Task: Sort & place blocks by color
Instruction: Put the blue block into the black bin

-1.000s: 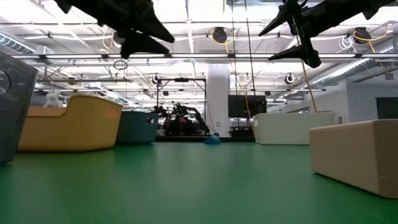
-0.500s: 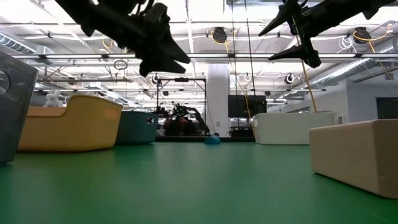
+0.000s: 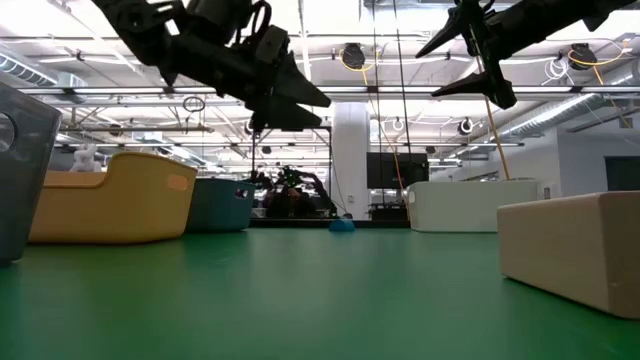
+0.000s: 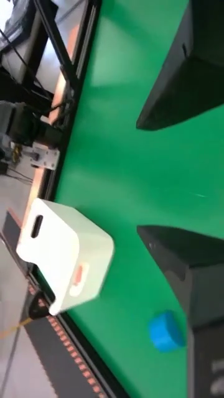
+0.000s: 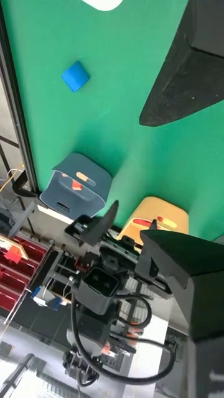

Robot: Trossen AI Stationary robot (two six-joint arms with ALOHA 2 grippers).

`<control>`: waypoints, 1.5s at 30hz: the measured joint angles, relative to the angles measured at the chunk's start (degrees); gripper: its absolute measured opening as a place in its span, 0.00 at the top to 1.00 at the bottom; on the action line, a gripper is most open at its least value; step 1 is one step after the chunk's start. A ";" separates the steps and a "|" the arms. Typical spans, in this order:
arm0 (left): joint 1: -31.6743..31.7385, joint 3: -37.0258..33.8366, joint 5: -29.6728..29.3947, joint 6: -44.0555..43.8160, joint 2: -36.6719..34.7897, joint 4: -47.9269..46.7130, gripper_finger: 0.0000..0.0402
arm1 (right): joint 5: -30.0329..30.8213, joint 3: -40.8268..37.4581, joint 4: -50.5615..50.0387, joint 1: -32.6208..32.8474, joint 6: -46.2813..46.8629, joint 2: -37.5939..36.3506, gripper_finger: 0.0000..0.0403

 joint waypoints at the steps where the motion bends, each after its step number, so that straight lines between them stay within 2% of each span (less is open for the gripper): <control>1: 0.26 0.02 0.52 0.45 0.83 1.44 0.31 | 0.01 0.00 0.00 -0.01 -0.02 -0.01 0.31; 6: 0.98 3.52 0.86 2.28 5.33 0.42 0.14 | 0.00 0.01 0.00 -0.01 -0.01 -0.01 0.31; 10: 1.85 10.53 0.94 4.54 8.93 -9.47 0.07 | 0.01 0.00 0.00 -0.01 0.00 0.00 0.31; 16: 4.33 20.08 0.47 17.99 13.80 -26.23 0.07 | 0.00 0.00 0.00 -0.02 -0.02 -0.02 0.31; 21: 7.19 22.93 1.78 30.80 16.73 -28.00 0.10 | 0.00 0.01 0.00 0.00 -0.01 -0.02 0.31; 25: 9.08 24.23 3.21 35.96 18.56 -27.12 0.10 | 0.00 0.00 0.00 -0.02 -0.01 0.00 0.31; 29: 10.74 26.09 3.26 35.06 21.11 -26.44 0.10 | -0.01 0.00 -0.02 0.01 0.00 -0.02 0.31; 36: 13.86 31.80 3.30 26.28 28.63 -27.81 0.10 | -0.01 0.00 0.00 -0.02 0.00 -0.02 0.31; 45: 17.58 39.86 2.81 16.03 33.21 -35.79 0.10 | -0.01 0.00 -0.02 0.01 0.00 0.00 0.31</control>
